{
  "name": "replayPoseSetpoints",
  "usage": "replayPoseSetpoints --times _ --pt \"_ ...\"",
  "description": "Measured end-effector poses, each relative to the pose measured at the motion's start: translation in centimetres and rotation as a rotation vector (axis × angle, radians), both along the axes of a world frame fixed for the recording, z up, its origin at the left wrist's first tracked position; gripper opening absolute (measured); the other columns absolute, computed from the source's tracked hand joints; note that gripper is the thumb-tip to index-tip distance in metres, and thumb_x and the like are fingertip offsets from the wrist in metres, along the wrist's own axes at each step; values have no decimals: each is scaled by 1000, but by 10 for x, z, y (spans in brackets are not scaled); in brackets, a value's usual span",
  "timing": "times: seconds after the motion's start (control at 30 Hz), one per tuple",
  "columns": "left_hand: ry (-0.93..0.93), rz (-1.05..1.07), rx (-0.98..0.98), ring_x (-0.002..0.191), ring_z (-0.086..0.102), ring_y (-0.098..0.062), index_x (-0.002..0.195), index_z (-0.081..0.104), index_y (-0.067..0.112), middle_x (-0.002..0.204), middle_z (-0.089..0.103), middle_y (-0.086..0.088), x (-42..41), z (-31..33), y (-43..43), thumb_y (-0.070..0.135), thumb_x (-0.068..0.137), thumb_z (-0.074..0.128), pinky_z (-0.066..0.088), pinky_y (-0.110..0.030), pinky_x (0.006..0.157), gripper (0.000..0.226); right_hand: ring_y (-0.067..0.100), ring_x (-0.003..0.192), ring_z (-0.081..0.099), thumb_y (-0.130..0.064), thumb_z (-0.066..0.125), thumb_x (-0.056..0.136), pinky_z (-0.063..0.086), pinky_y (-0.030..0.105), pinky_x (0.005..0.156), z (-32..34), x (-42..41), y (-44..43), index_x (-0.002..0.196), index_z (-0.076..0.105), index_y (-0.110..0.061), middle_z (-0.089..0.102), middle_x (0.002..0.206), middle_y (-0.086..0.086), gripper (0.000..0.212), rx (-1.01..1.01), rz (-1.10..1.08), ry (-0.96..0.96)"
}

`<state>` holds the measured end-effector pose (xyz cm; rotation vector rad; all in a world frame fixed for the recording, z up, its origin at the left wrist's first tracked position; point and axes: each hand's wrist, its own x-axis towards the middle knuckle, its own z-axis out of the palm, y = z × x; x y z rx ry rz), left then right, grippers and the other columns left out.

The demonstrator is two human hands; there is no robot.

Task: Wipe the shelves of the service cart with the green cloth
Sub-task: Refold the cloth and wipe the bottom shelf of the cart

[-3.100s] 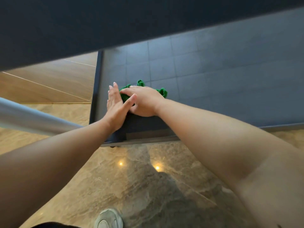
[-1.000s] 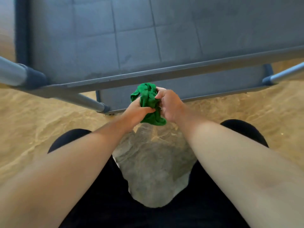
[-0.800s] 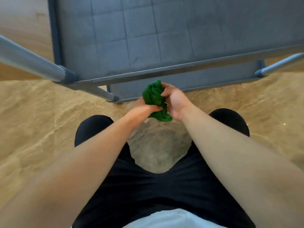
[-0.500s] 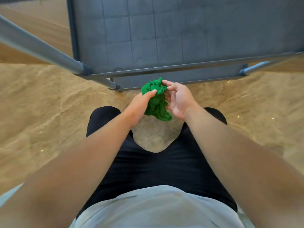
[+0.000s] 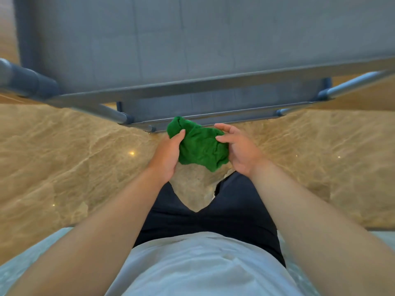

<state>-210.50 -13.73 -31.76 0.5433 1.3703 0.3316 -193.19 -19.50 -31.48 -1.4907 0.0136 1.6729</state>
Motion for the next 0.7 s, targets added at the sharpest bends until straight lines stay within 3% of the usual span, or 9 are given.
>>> replayPoseSetpoints --times 0.2,0.33,0.4,0.5,0.57,0.7 --pt "30 67 26 100 72 -18 110 65 26 113 74 0 6 63 0 27 103 54 57 -38 86 13 22 97 68 10 50 91 54 26 67 58 7 -9 111 64 -19 68 116 9 39 13 19 -108" --pt "112 -50 85 84 72 -13 101 62 25 102 73 2 13 94 -1 19 102 54 56 -23 59 10 25 104 67 9 55 89 54 24 71 88 12 -20 114 64 -21 65 120 11 40 68 83 -227" --pt "151 -141 126 85 73 -15 97 63 24 100 73 1 13 106 0 18 102 56 57 -26 63 11 19 96 68 7 57 91 54 22 70 105 16 -25 111 65 -18 68 111 7 34 101 87 -299" --pt "181 -209 196 92 73 -21 97 68 23 101 75 -3 9 126 5 19 100 59 59 -38 83 11 10 79 69 3 59 92 53 19 62 126 23 -31 104 66 -13 70 95 2 21 139 40 -402" --pt "170 -207 229 90 74 -21 97 69 22 98 76 -4 8 140 9 16 99 60 60 -39 81 11 7 72 68 1 61 92 53 21 57 135 28 -35 100 67 -12 70 90 1 16 143 31 -456" --pt "68 -205 309 98 72 -33 101 70 13 100 76 -12 7 171 16 3 94 62 56 -54 92 15 17 78 65 2 63 90 56 31 65 149 37 -37 94 69 -12 69 89 4 16 172 14 -506"
